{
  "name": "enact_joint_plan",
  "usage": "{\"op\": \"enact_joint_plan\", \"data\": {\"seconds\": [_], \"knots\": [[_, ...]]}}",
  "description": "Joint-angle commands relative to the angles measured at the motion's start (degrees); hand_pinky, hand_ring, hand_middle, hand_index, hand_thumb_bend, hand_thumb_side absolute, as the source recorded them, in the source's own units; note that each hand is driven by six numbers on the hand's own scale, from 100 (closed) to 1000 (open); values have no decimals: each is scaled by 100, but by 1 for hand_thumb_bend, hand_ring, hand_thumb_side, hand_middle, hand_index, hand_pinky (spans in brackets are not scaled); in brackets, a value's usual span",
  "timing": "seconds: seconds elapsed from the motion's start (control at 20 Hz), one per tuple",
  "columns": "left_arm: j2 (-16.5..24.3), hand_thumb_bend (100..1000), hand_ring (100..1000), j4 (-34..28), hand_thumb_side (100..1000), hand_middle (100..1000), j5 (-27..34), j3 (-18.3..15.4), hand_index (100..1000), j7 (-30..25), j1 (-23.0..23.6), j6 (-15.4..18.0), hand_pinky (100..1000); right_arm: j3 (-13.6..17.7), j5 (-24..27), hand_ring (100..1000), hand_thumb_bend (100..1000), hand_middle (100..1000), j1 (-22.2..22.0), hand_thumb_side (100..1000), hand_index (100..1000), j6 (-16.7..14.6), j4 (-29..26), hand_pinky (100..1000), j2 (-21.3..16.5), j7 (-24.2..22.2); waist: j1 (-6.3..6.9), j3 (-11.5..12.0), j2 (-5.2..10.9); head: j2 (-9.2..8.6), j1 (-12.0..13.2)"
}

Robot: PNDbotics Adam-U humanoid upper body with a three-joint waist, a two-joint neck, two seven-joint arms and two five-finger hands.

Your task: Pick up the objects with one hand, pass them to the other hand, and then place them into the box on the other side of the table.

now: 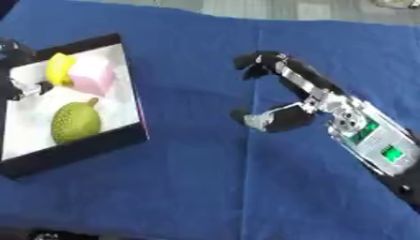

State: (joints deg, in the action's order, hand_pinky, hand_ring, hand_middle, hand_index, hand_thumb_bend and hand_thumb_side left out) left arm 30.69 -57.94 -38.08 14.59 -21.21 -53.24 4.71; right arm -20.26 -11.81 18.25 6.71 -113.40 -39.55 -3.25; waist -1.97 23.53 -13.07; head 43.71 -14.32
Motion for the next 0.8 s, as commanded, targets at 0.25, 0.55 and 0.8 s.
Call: {"op": "enact_joint_plan", "data": {"seconds": [0.25,0.55,0.8], "knots": [[206,100,735,-1225,649,647,2056,-573,754,511,206,-197,1000,250,144,755,345,793,-52,280,883,-247,-119,791,-115,314,-65,-32,150,32,-333],[286,100,767,-2037,746,696,4851,-909,809,657,619,-79,1000,730,762,755,243,801,-375,199,893,-742,-119,794,-281,907,-118,-148,238,40,-573],[264,100,757,-2349,690,686,5880,-1027,793,468,962,81,1000,1270,1871,737,264,782,-799,100,881,-1147,-119,788,-292,1096,-174,-304,301,41,-625]]}}
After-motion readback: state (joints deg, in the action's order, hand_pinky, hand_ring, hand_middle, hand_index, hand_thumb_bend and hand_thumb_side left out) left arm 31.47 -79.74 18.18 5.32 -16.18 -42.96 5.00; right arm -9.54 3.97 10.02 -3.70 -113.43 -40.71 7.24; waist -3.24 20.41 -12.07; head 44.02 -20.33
